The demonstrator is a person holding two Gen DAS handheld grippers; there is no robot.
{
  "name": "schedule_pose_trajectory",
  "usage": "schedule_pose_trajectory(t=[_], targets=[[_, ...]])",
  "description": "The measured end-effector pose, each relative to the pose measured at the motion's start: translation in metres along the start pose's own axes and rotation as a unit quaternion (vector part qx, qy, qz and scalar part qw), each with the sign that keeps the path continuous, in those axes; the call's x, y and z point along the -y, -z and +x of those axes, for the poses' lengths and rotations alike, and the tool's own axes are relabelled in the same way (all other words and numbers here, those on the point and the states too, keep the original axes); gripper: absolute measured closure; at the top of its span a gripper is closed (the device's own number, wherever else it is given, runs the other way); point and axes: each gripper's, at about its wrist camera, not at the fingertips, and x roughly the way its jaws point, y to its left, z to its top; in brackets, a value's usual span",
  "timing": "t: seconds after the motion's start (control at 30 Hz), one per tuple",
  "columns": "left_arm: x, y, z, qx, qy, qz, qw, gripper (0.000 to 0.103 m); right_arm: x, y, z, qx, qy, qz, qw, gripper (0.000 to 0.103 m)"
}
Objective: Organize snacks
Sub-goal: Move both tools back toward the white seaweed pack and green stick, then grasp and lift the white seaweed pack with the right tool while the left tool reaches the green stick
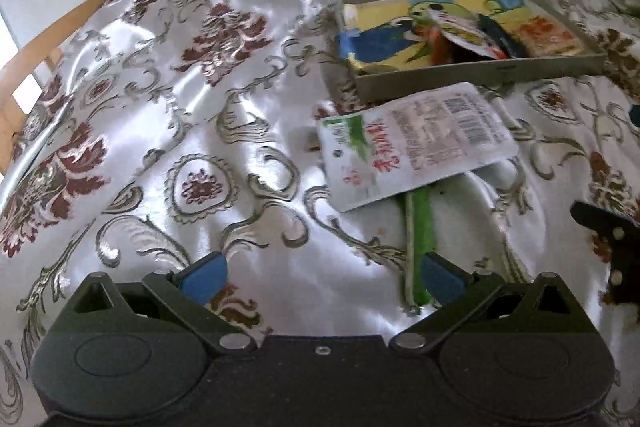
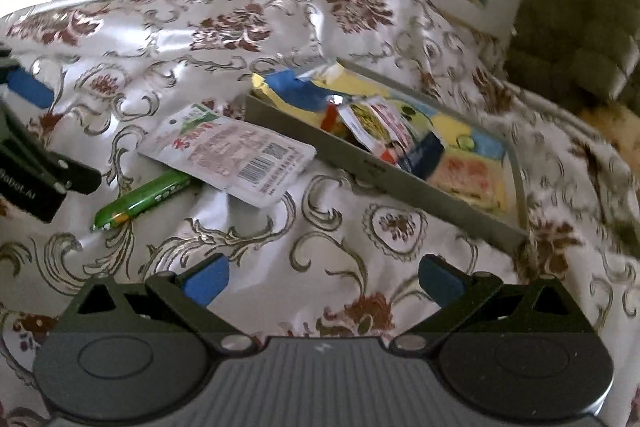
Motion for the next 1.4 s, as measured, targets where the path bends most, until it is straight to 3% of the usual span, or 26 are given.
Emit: schedule_pose_trajectory(t=[0.27,0.97,1.23,1.4], targets=[[-0.008,-0.009,0.001,0.020,-0.023,-0.012,0.9995,0.001,-0.019,-0.005,0.009,0.062,0.036,-0.093,0.993,0.000],[-0.022,-0.007,0.024,-0.033,-0.027,-0.057,0.9975,0.001,-0.050,-0.029,0.054,0.096,-0.024,-0.151,0.984,0.000],[-0.025,-0.005,0.034,-0.032,-0.016,-0.062,0.9974,0.001,-0.069,-0.031,0.078,0.099,0.033,-0.207,0.973,0.000],[-0.024,-0.006,0.037,-0.020,-0.005,-0.057,0.9982,0.001,-0.077,-0.032,0.086,0.110,0.033,-0.239,0.964,0.002]])
